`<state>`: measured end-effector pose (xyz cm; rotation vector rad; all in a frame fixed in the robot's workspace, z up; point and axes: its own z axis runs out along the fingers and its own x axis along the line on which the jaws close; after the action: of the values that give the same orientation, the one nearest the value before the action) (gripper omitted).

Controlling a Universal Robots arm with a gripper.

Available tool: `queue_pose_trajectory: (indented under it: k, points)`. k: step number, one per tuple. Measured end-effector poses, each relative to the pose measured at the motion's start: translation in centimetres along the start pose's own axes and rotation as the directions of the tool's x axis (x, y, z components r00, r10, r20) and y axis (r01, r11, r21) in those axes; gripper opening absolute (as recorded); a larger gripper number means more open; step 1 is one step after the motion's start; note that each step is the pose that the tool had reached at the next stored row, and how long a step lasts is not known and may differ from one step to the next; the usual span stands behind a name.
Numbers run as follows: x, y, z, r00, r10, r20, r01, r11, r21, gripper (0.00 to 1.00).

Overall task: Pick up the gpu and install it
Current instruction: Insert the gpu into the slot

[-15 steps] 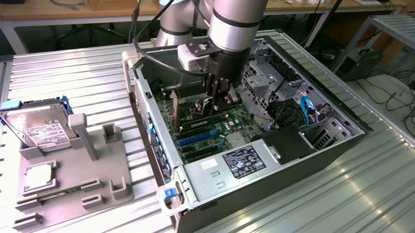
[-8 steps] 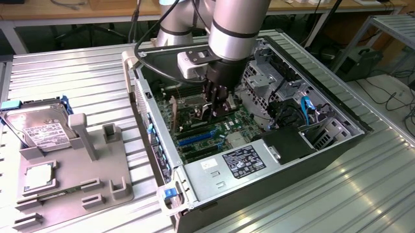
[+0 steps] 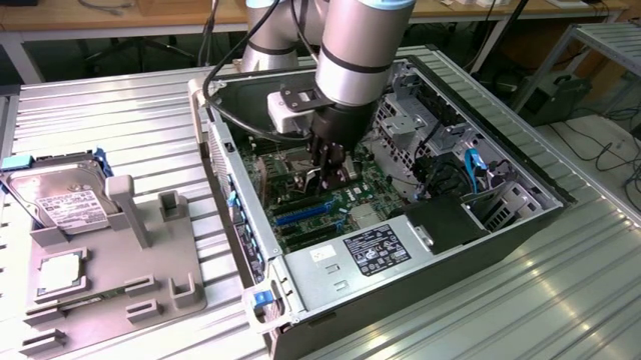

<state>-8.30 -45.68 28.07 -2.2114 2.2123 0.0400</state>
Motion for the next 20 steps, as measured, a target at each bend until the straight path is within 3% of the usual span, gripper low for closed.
queue_pose_trajectory:
  k: [4,6,7,11,12,13,14,15,16,18,20]
  points:
    - [0.0,-0.05,0.56,1.0,-0.005,0.0002,0.005,1.0,0.0024,0.28]
    - [0.0,-0.06,0.66,1.0,-0.006,-0.0002,0.006,0.9999,0.0105,0.28]
    - [0.0,-0.06,0.69,1.0,-0.006,0.0002,0.006,0.9999,0.0109,0.28]
    - [0.8,0.08,1.33,0.9999,-0.006,0.0092,0.006,0.9999,0.0108,0.28]
    - [0.8,0.3,1.42,0.9999,-0.006,0.0093,0.006,0.9999,0.0097,0.28]
    - [0.8,0.3,1.56,0.9999,-0.006,0.0097,0.006,1.0,0.0026,0.28]
    - [0.8,0.3,1.83,0.9999,-0.005,0.0113,0.006,0.9999,-0.0095,0.28]
    - [0.8,0.27,2.39,0.9999,-0.005,0.0114,0.006,0.9999,-0.0095,0.28]
    - [0.8,0.26,2.54,0.9999,-0.006,0.0114,0.006,1.0,-0.0069,0.28]
    - [0.8,0.48,2.56,0.9999,-0.006,0.0111,0.006,1.0,0.0077,0.28]
    - [1.0,0.84,3.04,0.9999,-0.006,0.0113,0.006,0.9999,0.0085,0.28]
